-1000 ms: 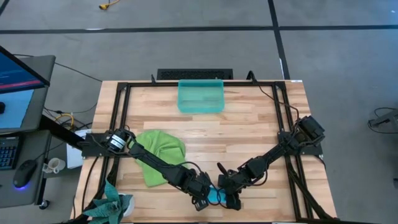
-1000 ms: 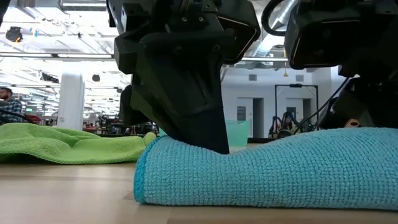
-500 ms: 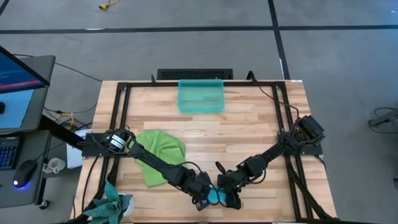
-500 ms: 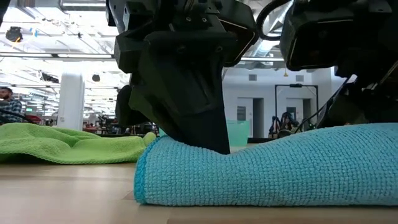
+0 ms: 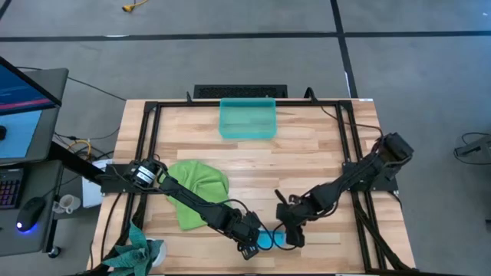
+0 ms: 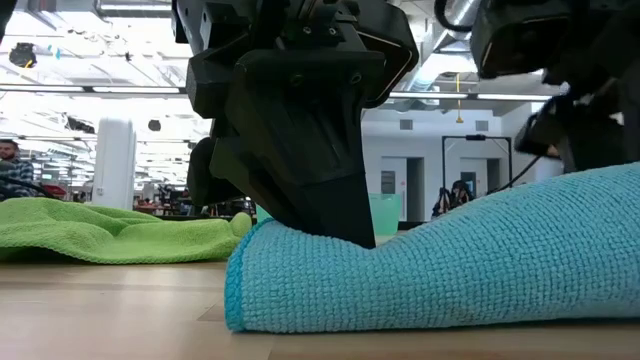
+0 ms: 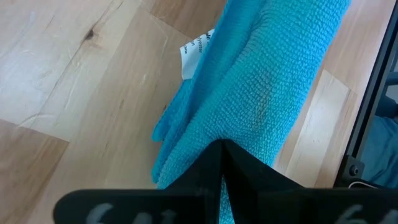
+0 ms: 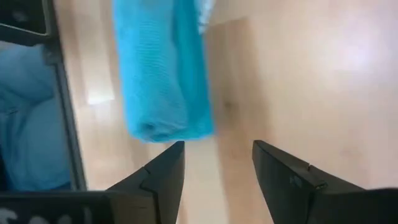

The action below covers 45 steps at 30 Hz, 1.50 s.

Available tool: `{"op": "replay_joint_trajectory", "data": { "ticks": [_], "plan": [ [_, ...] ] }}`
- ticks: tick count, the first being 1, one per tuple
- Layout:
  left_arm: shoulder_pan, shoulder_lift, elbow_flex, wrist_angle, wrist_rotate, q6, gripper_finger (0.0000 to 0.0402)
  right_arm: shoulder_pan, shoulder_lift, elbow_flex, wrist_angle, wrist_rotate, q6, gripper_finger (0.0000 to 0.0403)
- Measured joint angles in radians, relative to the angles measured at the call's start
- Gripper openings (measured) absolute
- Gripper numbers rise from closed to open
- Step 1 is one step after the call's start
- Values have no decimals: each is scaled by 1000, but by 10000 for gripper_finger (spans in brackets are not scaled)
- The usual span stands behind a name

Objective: Roll microfiber towels into tight, uniform cylinder then place into a basket
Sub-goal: Put the blue microfiber cloth into the blue bin

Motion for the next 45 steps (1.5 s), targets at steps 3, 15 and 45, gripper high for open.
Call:
{"op": "replay_joint_trajectory", "data": {
  "ticks": [3,15,45],
  "plan": [
    [0,0,0,0,-1,0,11,5,-53,0,-46,39,0,212],
    [-1,0,0,1,-27,13,11,241,-100,2,-120,433,79,212],
    [0,0,-2,15,-27,14,11,59,61,61,344,-1,-151,212]
  ]
}}
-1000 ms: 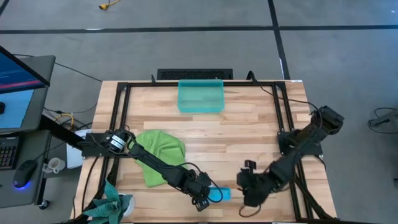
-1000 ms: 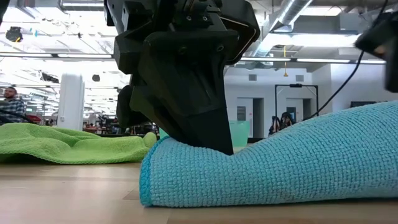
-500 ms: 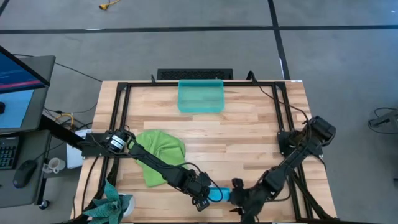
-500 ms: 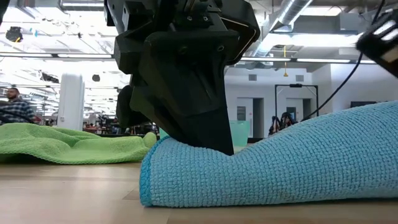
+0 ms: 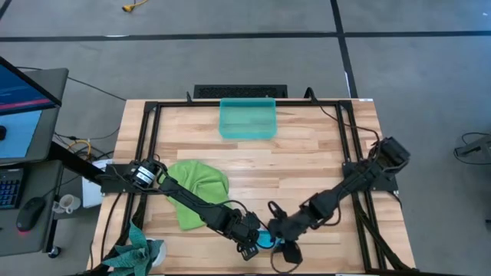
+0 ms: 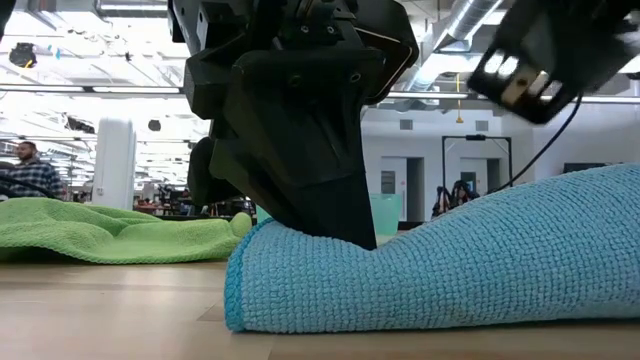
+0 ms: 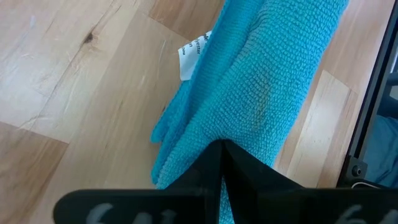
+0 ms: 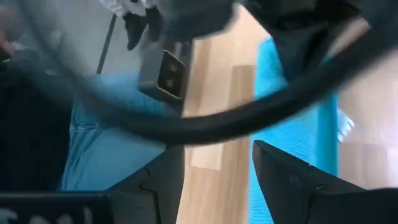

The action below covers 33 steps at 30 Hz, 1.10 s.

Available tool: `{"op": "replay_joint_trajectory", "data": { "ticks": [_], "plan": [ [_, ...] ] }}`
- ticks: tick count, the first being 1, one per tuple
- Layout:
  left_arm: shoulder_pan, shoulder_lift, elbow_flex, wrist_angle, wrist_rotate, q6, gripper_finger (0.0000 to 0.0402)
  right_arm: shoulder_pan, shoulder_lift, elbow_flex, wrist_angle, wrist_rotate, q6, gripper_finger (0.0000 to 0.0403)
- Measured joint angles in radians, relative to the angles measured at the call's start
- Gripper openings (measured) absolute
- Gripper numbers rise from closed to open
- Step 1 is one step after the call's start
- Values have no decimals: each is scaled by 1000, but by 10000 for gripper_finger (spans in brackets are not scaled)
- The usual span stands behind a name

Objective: Roll microfiber towels into tight, uniform cylinder then place into a basket
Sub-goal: Put the blue microfiber cloth into the blue bin

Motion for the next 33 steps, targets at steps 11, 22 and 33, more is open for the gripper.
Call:
{"op": "replay_joint_trajectory", "data": {
  "ticks": [11,22,33],
  "plan": [
    [0,0,0,0,0,9,11,-56,5,-2,-78,-27,-33,212],
    [0,0,0,0,0,9,11,-26,5,-2,-77,102,-78,239],
    [-1,0,0,1,-12,22,11,-28,5,-8,-89,108,-25,250]
  ]
}}
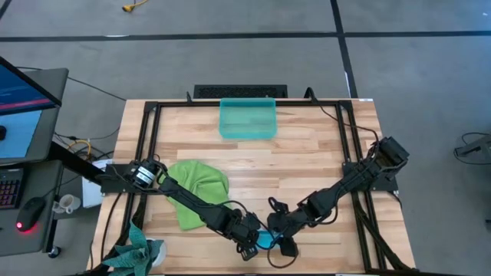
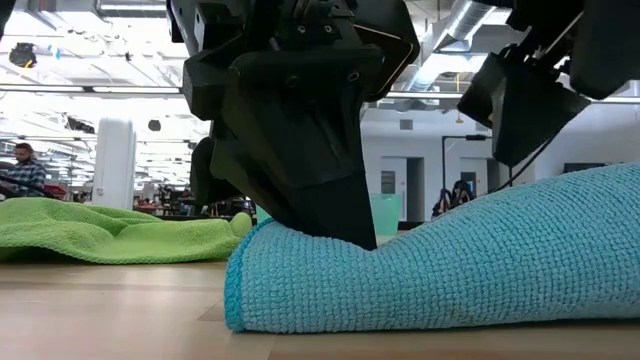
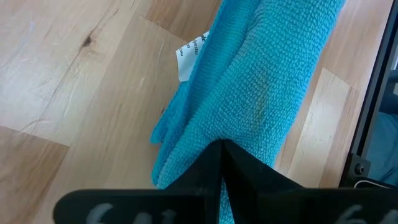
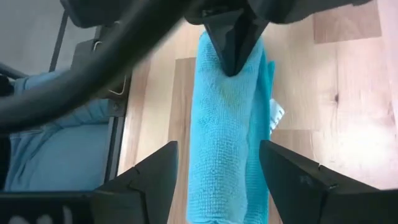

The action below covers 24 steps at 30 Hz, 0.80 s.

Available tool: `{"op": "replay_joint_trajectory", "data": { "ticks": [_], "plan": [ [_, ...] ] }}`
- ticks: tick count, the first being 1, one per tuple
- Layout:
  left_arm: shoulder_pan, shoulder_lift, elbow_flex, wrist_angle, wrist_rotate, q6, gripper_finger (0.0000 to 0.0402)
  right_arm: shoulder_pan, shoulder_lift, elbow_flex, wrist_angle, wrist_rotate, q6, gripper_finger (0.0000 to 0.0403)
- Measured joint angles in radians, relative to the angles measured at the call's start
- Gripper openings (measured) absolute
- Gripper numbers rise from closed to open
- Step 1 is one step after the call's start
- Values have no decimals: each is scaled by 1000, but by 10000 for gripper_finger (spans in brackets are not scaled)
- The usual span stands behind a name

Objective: Roll microfiber towels into tight, uniform cylinder then place into a basket
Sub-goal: Put the blue microfiber cloth into the blue bin

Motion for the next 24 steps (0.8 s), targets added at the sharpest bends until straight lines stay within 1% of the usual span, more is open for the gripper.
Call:
{"op": "replay_joint_trajectory", "data": {
  "ticks": [3,7,14,20,24],
  "plan": [
    [0,0,0,0,0,0,11,0,0,-38,42,0,16,250],
    [0,0,0,0,-1,0,11,-6,0,-68,52,0,54,249],
    [0,0,0,0,-2,0,11,-7,0,-131,156,-21,84,249],
    [0,0,0,0,-2,0,11,-8,0,-164,225,-33,120,249],
    [0,0,0,0,-2,0,11,-9,0,-183,233,-41,130,249]
  ]
}}
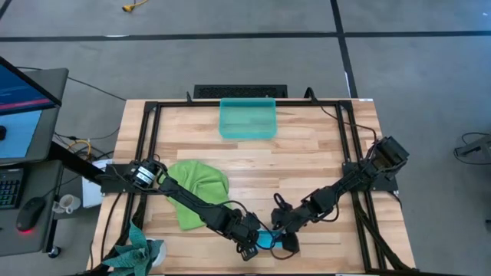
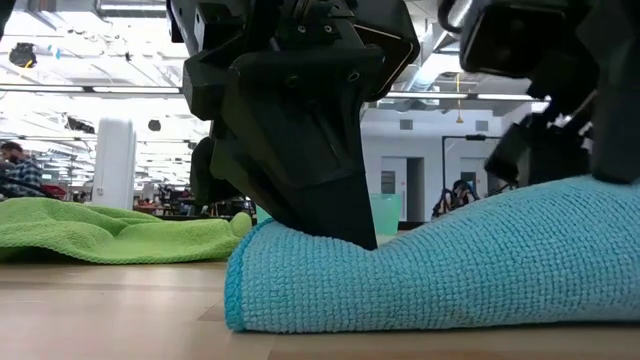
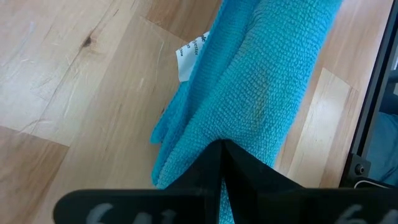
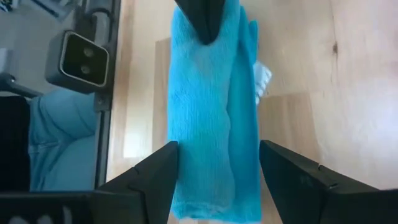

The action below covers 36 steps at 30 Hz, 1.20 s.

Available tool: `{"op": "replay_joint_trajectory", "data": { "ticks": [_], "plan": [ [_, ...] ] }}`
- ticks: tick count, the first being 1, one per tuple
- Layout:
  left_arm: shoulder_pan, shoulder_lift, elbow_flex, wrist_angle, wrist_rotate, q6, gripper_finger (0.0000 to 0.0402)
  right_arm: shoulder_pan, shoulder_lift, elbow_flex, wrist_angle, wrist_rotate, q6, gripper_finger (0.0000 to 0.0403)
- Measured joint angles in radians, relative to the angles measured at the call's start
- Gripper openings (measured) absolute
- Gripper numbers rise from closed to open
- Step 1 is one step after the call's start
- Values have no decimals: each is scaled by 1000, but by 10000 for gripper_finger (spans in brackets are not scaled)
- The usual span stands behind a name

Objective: Roll microfiber towels into tight, uniform cylinder then place into a basket
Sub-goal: Put the blue microfiber cloth into the blue bin

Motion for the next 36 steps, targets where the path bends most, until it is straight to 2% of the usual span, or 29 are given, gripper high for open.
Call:
{"op": "replay_joint_trajectory", "data": {
  "ticks": [13,17,25,32,36],
  "plan": [
    [1,0,0,0,-4,0,11,2,180,12,153,-133,94,239],
    [1,0,0,-2,-2,7,11,0,179,11,144,-142,94,188],
    [1,1,0,8,-2,30,11,2,170,4,131,-175,84,33],
    [1,1,0,23,-2,115,12,2,170,4,131,-183,75,36],
    [1,2,0,36,-2,141,30,4,170,4,131,-185,73,45]
  ]
}}
